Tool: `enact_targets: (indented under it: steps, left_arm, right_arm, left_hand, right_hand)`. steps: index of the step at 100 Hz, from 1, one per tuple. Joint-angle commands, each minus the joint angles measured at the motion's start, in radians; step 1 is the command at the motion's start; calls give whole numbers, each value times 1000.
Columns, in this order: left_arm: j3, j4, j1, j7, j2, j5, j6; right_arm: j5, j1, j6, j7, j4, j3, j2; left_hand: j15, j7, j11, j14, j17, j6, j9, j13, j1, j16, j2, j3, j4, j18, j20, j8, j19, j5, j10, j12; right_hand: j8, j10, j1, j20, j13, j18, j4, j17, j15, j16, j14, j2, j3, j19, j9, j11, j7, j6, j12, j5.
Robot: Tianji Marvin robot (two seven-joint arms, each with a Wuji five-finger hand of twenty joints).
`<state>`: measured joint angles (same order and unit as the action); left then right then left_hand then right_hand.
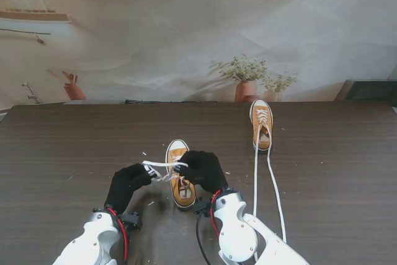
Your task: Tie the shoelaces into a bow on the shoes
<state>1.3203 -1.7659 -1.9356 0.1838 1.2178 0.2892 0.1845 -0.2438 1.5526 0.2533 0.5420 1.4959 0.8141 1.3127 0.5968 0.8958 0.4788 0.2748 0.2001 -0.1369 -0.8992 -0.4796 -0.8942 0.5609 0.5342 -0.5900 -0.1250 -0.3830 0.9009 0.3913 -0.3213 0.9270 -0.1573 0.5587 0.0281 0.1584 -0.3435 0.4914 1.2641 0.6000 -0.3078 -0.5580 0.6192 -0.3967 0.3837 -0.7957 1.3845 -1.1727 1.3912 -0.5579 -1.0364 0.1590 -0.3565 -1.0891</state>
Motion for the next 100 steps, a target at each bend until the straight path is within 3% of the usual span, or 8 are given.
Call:
enact_targets:
  steps: [1, 16, 32, 60, 73, 86, 100]
  left_arm:
    - [3, -9, -9, -15, -2, -5, 5]
    - [6, -11, -13, -14, -3, -12, 14]
    - [8, -11, -18, -12, -3, -13, 20]
    - [17, -13, -27, -8, -3, -24, 33]
    - [18, -6, -25, -18, -6, -28, 37]
    - [19, -4, -27, -29, -8, -26, 43]
    - [25, -2, -33, -45, -13, -32, 57]
  right_arm:
    - [-1, 3, -8, -11, -1, -1, -1]
    - [-14, 0, -6, 18, -13, -3, 6]
    - [-36, -1, -16, 24, -17, -2, 4]
    - [-46, 3, -13, 44, -15, 4, 7]
    - [-62, 1, -10, 57, -18, 4, 7]
    - [-81, 0, -7, 71, -21, 5, 7]
    - [-86, -3, -1, 85, -27, 5, 11]
  left_hand:
    - [-11, -3, 0, -7, -4, 80, 9, 19, -30, -23, -3, 41, 16, 1, 12, 11, 1, 4, 52, 17]
    - [-11, -4, 0, -6, -3, 81, 10, 18, -30, -22, -3, 46, 17, 0, 13, 11, 1, 4, 54, 16]
    - [-11, -4, 0, -4, -2, 81, 10, 17, -32, -21, -4, 49, 18, -1, 14, 11, 1, 4, 53, 16]
    - [-12, -5, 0, -4, -2, 81, 10, 17, -33, -21, -6, 53, 19, -1, 14, 10, 2, 4, 57, 16]
    - [-13, -5, -1, -5, -4, 79, 11, 19, -35, -21, -7, 55, 20, 0, 14, 10, 3, 5, 58, 16]
    - [-16, -5, -3, -5, -8, 79, 15, 23, -37, -22, -10, 56, 20, 1, 14, 11, 5, 3, 59, 16]
    - [-26, 5, -4, -8, -18, 88, 25, 33, -38, -24, -19, 59, 20, 8, 13, 36, 8, -11, 66, 18]
  right_hand:
    - [60, 26, 22, 18, 2, 35, 48, 18, -2, 3, 34, 28, 4, 11, 16, 23, 49, 69, 20, 53]
    - [66, 25, 10, 21, 2, 32, 45, 22, -3, 2, 36, 42, -9, 13, 12, 27, 57, 77, 23, 78]
    - [42, 35, 16, 30, -1, 26, 34, 42, -27, 7, 43, 124, -83, 21, -9, 34, 99, 101, 25, 129]
    - [31, 45, 56, 35, 3, 33, 37, 30, -14, -2, 42, 180, -126, 16, -6, 26, 138, 77, 26, 133]
    - [28, 45, 69, 33, 4, 38, 50, 19, -1, -6, 39, 190, -141, 13, 6, 21, 141, 60, 27, 88]
    - [42, 39, 34, 27, 7, 37, 50, 1, 14, -7, 29, 127, -149, 8, 16, 19, 97, 34, 27, 37]
    - [41, 33, 20, 20, 7, 39, 61, -6, 29, -8, 27, 116, -109, 6, 31, 11, 56, -14, 23, -7]
